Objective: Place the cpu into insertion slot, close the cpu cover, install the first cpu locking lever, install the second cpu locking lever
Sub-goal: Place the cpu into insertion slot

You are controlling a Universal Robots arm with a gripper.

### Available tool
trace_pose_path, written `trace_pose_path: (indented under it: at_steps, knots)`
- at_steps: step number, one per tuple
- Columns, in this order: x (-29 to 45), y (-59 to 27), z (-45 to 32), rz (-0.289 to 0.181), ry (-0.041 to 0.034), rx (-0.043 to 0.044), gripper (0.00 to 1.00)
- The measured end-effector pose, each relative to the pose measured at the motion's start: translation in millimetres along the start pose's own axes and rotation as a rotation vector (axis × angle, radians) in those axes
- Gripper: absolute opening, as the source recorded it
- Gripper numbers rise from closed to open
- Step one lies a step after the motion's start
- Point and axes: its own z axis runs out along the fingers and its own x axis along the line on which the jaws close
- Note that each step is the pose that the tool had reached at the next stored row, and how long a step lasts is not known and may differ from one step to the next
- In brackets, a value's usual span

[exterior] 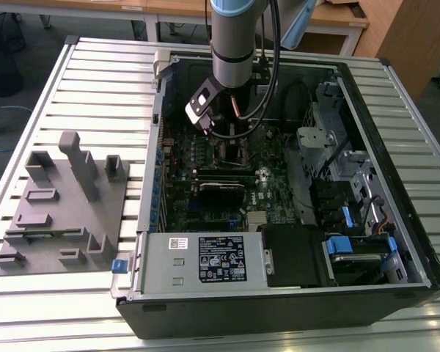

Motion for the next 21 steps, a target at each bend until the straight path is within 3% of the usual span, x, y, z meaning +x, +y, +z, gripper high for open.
trace_pose_path:
  at_steps: [13,21]
  knots:
    - [0.1,-0.1,0.8,0.000,-0.0010,-0.0004,0.54]
    - [0.2,0.3,-2.6,0.000,-0.0011,-0.0006,0.54]
